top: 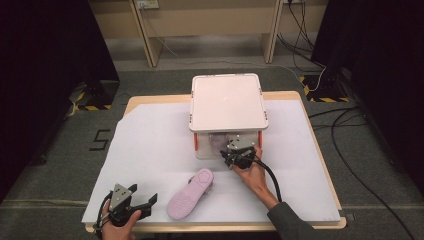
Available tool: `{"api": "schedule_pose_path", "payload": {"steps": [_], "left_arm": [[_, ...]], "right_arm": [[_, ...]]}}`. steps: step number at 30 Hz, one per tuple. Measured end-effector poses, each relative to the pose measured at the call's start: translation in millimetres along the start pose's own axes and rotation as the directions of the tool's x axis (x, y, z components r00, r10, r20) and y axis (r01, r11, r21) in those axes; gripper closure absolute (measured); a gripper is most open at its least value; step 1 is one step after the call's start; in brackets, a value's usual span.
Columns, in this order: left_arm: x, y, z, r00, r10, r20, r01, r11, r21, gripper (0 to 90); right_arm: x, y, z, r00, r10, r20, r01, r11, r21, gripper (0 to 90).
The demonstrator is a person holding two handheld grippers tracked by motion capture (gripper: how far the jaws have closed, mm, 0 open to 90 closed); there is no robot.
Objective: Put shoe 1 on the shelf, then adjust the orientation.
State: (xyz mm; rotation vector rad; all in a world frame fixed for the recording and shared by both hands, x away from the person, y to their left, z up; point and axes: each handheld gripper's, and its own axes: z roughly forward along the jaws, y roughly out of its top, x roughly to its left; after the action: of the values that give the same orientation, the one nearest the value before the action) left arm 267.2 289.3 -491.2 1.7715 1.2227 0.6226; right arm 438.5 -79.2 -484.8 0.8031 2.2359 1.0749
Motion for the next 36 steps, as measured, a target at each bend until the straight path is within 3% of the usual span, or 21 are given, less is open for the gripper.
{"api": "schedule_pose_path", "payload": {"steps": [4, 6, 12, 19, 22, 27, 29, 31, 33, 34, 36], "left_arm": [[0.9, -0.3, -0.5, 1.0, 0.0, -0.001, 0.0, 1.0, 0.002, 15.7], [1.0, -0.1, -0.6, 1.0, -0.001, 0.0, 0.001, 1.0, 0.0, 15.7], [1.0, 1.0, -1.5, 1.0, -0.001, 0.004, 0.001, 1.0, 0.0, 15.7], [1.0, 1.7, -1.3, 1.0, -0.003, 0.002, 0.003, 1.0, -0.001, 15.7], [1.4, 1.0, -1.4, 1.0, -0.005, 0.002, 0.005, 1.0, 0.003, 15.7], [1.3, 0.5, -2.2, 1.0, -0.008, 0.003, 0.008, 1.0, -0.004, 15.7], [2.1, 0.4, -2.5, 0.9999, -0.01, 0.004, 0.01, 0.9999, -0.005, 15.7], [2.1, 0.3, -2.8, 1.0, -0.008, 0.003, 0.008, 1.0, -0.001, 15.7], [1.8, -0.6, -3.7, 0.9999, -0.011, 0.0, 0.011, 0.9999, -0.003, 15.7], [1.8, -0.6, -3.7, 0.9999, -0.011, 0.0, 0.011, 0.9999, -0.003, 15.8], [2.6, -0.5, -4.4, 0.9999, -0.012, -0.002, 0.012, 0.9999, -0.002, 15.7]], "right_arm": [[0.1, 0.0, -2.5, 1.0, 0.001, 0.002, -0.001, 1.0, -0.011, 40.1], [0.4, -0.8, -7.6, 0.9995, 0.029, -0.016, -0.029, 0.999, -0.024, 39.2], [6.7, -3.6, -33.9, 0.9925, 0.023, -0.12, -0.028, 0.999, -0.037, 35.2], [12.6, -3.2, -53.6, 0.9821, 0.011, -0.188, -0.021, 0.999, -0.049, 33.4], [21.5, -1.4, -63.7, 0.9712, -0.011, -0.238, -0.006, 0.998, -0.07, 32.4], [30.5, 0.8, -71.8, 0.9632, -0.032, -0.267, 0.011, 0.997, -0.083, 31.6], [37.1, 3.2, -77.3, 0.9536, -0.051, -0.297, 0.022, 0.995, -0.101, 31.4], [38.7, 3.9, -78.5, 0.9517, -0.057, -0.302, 0.027, 0.994, -0.103, 31.3], [46.9, 6.1, -82.6, 0.9383, -0.081, -0.336, 0.045, 0.992, -0.114, 30.8], [46.9, 6.1, -82.6, 0.9383, -0.081, -0.336, 0.045, 0.992, -0.114, 30.8], [54.6, 8.2, -86.3, 0.9252, -0.098, -0.367, 0.058, 0.991, -0.119, 30.4]]}}
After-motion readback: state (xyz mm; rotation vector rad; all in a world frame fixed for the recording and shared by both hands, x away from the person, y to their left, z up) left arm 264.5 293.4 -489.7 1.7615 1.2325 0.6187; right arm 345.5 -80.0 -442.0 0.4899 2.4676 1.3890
